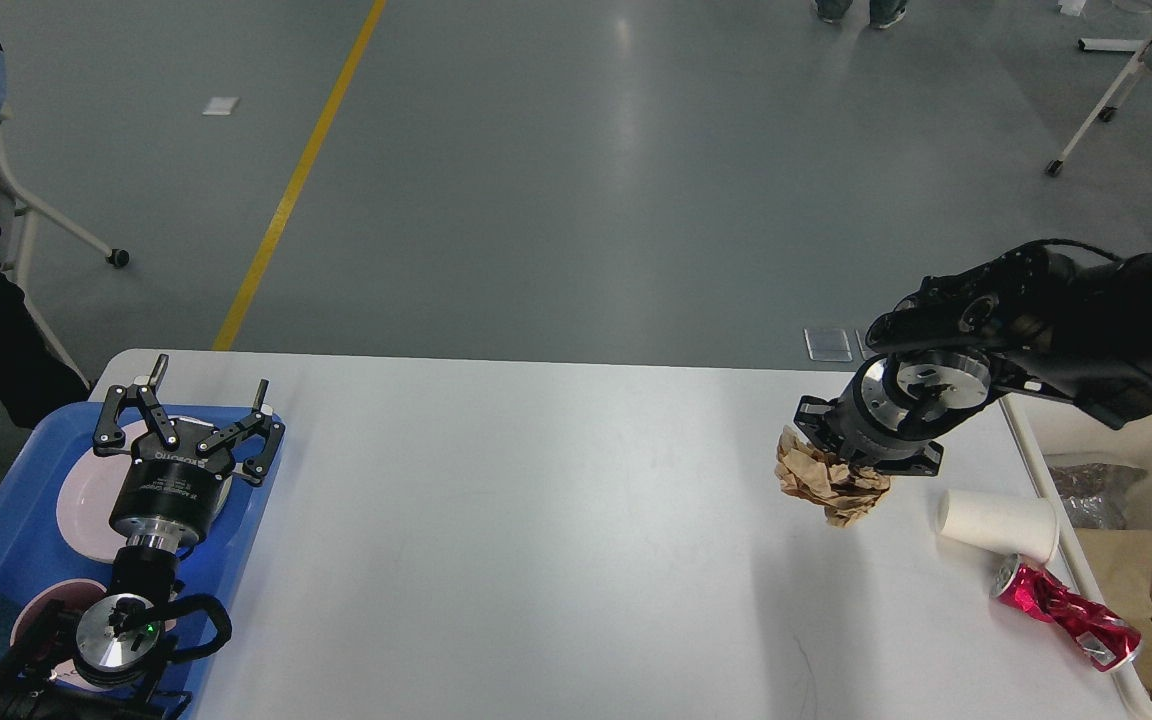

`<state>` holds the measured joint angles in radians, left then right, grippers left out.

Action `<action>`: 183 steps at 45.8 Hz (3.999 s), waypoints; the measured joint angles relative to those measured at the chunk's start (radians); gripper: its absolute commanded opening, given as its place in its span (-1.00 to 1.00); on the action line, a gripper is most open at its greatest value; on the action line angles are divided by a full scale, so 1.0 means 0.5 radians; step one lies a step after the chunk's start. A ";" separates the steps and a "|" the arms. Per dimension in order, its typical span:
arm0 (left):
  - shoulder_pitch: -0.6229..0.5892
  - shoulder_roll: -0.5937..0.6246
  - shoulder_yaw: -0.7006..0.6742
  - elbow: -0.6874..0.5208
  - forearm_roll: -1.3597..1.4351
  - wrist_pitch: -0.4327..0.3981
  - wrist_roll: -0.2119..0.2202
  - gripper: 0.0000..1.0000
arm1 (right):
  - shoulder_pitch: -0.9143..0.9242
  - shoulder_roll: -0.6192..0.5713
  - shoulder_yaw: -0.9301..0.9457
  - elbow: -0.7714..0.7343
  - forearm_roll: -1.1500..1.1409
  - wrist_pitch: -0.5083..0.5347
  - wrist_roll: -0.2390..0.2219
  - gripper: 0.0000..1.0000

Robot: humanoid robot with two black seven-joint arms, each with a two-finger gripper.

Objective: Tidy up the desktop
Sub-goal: 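Lift the crumpled paper and drop it into the white bin, then raise the right gripper out of the bin toward the red can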

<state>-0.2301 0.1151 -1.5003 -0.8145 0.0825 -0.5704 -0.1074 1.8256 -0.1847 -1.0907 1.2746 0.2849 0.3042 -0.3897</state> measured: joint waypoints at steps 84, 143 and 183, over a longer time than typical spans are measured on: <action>0.000 -0.001 0.000 0.000 0.000 -0.001 0.000 0.92 | -2.253 -0.612 0.286 -2.322 -0.079 -0.102 0.591 -1.00; 0.000 0.000 0.000 0.000 -0.001 0.000 0.000 0.92 | -1.487 -0.579 0.159 -1.917 -0.501 0.187 0.571 1.00; 0.000 0.000 0.000 0.000 -0.001 0.000 0.000 0.92 | 0.971 -0.445 -0.117 0.657 -0.654 0.847 0.259 0.83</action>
<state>-0.2301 0.1150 -1.5002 -0.8145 0.0822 -0.5703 -0.1074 2.3112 -0.4072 -1.1494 1.6032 -0.0422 0.7276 -0.2600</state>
